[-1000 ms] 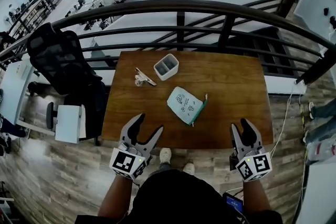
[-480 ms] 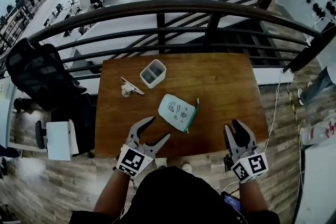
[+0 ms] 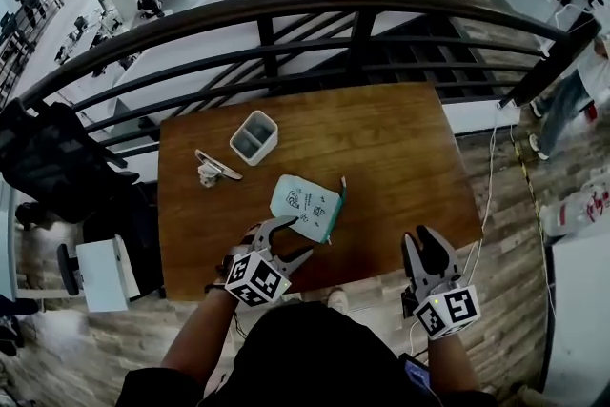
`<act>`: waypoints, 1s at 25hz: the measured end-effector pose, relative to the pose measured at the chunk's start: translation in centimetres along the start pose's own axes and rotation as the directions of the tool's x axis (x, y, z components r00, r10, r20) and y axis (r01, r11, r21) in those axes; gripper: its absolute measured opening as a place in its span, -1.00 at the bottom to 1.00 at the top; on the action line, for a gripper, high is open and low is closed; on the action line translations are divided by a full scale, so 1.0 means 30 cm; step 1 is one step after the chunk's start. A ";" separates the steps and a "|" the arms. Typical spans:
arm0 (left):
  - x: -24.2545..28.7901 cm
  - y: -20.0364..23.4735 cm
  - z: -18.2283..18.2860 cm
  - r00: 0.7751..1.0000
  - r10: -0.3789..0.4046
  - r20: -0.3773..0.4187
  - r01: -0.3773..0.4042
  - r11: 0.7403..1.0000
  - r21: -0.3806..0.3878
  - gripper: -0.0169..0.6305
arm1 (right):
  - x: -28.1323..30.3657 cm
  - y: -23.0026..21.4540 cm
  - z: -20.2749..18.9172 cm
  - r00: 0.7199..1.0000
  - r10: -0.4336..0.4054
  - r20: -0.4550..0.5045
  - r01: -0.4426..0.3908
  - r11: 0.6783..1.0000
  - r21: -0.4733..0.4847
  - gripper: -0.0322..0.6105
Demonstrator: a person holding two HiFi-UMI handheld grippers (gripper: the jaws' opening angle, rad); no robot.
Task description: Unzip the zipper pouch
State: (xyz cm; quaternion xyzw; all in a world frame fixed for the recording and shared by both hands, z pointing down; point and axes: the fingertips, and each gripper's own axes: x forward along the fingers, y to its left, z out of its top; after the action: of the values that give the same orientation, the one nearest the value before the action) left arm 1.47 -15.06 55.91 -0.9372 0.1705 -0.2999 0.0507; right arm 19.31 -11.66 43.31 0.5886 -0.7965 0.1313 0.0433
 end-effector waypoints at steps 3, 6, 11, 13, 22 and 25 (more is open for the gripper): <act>0.068 -0.024 -0.052 0.996 -0.054 -0.064 0.056 0.998 0.025 -0.07 | -0.026 -0.035 -0.021 0.999 -0.029 -0.016 0.029 0.999 0.014 -0.56; 0.133 -0.058 -0.103 0.985 -0.109 -0.135 0.119 0.990 0.074 -0.09 | -0.051 -0.066 -0.042 0.998 -0.055 -0.030 0.056 0.998 0.026 -0.56; 0.208 -0.125 -0.162 0.956 -0.186 -0.227 0.225 0.962 0.157 -0.10 | -0.099 -0.100 -0.079 0.994 -0.100 -0.051 0.103 0.993 0.056 -0.56; 0.236 -0.146 -0.182 0.942 -0.208 -0.264 0.263 0.944 0.197 -0.11 | -0.114 -0.111 -0.091 0.992 -0.114 -0.056 0.117 0.991 0.066 -0.56; 0.312 -0.197 -0.248 0.892 -0.240 -0.382 0.367 0.879 0.304 -0.16 | -0.168 -0.156 -0.139 0.982 -0.170 -0.080 0.178 0.978 0.112 -0.56; 0.321 -0.192 -0.277 0.873 -0.240 -0.424 0.394 0.860 0.325 -0.16 | -0.179 -0.164 -0.150 0.979 -0.185 -0.083 0.195 0.973 0.121 -0.56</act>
State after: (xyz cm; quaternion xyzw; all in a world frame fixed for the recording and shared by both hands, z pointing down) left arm 5.66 -12.98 69.06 -0.8484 -0.0479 -0.5030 0.1580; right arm 25.22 -6.87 47.21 0.6586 -0.7244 0.1985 0.0459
